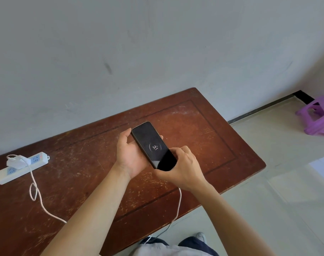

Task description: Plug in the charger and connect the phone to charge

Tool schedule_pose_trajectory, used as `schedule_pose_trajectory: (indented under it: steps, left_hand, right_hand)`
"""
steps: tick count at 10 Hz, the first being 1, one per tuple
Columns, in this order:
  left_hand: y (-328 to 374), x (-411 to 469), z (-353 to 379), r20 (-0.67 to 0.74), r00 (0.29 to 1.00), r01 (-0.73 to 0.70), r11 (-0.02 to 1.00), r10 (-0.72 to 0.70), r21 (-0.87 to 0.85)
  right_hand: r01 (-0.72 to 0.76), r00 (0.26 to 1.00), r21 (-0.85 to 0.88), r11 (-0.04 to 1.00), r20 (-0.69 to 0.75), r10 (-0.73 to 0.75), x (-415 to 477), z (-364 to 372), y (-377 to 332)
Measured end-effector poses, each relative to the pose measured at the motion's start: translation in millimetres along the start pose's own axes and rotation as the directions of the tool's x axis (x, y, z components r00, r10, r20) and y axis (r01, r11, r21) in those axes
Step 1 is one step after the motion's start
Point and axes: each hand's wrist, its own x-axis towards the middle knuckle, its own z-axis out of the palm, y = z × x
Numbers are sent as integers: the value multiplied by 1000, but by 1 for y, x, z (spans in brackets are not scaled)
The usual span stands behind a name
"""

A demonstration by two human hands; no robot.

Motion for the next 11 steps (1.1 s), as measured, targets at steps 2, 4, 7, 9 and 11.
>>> schedule_pose_trajectory:
  steps: [2,4,7,9,11]
  left_hand:
    - [-16,28,-34,-218,975,84,972,-34,221]
    - [-43,34,-89,-249,946,250,21,206,968]
    - [-69,27,-124,-259,965,245,-518,46,820]
    - [-66,27,-123,-279,960,246,-536,21,807]
    - [-62,27,-116,-309,951,269,-523,11,809]
  right_hand:
    - [-149,988,-26,989,35,149,17,30,28]
    - [-357,931,-155,921,17,364,33,61,61]
    - [-397,918,-285,873,-113,380,45,85,80]
    - [-347,934,-390,853,-64,350,43,91,85]
    - [-309,917,-517,799,63,395,48,71,81]
